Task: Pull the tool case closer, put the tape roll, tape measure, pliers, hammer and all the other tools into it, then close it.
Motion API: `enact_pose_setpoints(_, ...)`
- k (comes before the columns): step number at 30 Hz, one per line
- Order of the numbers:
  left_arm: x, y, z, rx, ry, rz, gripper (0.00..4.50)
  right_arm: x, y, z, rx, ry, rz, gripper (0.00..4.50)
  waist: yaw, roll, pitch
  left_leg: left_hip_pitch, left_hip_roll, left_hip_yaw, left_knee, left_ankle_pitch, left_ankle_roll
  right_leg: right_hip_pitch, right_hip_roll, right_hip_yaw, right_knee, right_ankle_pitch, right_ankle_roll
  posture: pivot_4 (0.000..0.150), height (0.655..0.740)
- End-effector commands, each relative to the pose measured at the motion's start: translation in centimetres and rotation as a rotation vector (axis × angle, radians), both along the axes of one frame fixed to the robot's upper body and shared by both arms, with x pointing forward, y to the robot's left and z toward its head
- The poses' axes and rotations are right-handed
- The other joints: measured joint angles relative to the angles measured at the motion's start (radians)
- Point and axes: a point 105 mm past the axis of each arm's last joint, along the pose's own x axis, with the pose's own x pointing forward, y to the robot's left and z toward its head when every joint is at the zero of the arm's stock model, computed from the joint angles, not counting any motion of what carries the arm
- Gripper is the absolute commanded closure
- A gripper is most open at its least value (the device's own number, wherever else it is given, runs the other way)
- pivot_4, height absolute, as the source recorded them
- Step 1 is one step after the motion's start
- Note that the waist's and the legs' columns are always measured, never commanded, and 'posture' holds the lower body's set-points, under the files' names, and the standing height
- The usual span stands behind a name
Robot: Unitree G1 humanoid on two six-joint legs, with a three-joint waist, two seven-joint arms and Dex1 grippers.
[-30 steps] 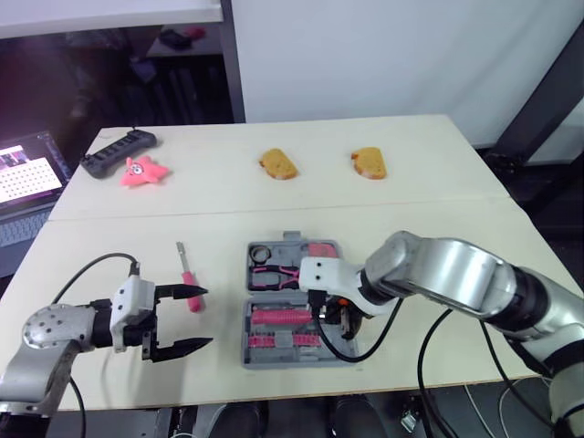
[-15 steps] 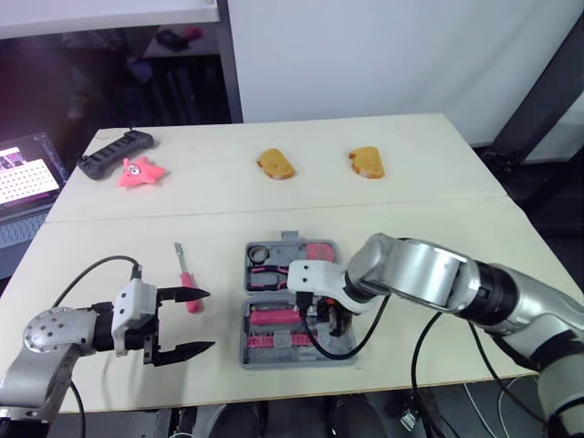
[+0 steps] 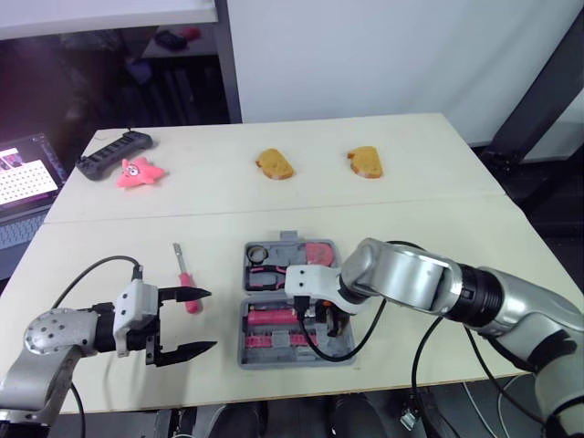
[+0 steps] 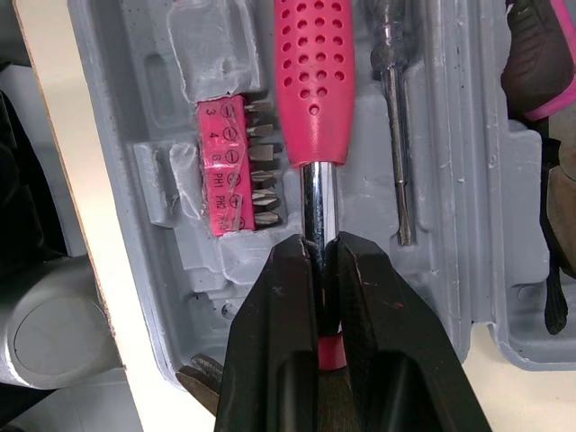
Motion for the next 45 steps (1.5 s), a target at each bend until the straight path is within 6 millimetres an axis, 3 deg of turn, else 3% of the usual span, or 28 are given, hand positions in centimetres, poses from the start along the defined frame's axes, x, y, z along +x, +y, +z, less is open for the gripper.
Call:
enact_pose_setpoints(1,-0.2,-0.2,0.4,-0.002,-0.018,-0.011,0.00,-0.2,0.8,2.3,0.067,-0.049,0.055,4.46,0.000,0.000,0.000,0.000,0.000,0.000,0.000,0.000,0.000,0.000,0.000,0.000,0.000,0.000,0.000,0.150,0.7400)
enact_pose_setpoints(4,-0.2,-0.2,0.4,-0.004,-0.017,-0.011,0.00,-0.6,0.7,3.1,0.060,-0.053,0.082,4.46,0.002,0.000,0.000,0.000,0.000,0.000,0.000,0.000,0.000,0.000,0.000,0.000,0.000,0.000,0.000,0.150,0.7400)
enact_pose_setpoints(10,-0.2,-0.2,0.4,-0.007,-0.017,-0.010,0.00,-1.0,0.7,2.8,0.041,-0.045,0.097,4.46,0.002,0.000,0.000,0.000,0.000,0.000,0.000,0.000,0.000,0.000,0.000,0.000,0.000,0.000,0.000,0.150,0.7400)
enact_pose_setpoints(37,-0.5,-0.5,0.4,-0.014,-0.012,0.001,0.00,0.4,1.9,-0.5,0.001,-0.050,0.082,4.46,-0.001,0.000,0.000,0.000,0.000,0.000,0.000,0.000,0.000,-0.001,0.000,0.000,0.002,0.000,0.000,0.150,0.7400)
enact_pose_setpoints(45,-0.5,-0.4,0.4,-0.012,-0.012,0.003,0.00,0.4,1.3,-1.8,-0.002,-0.043,0.061,4.46,0.000,0.000,0.000,0.000,0.000,0.001,0.000,0.000,0.000,-0.002,0.000,0.000,0.002,0.000,0.000,0.150,0.7400)
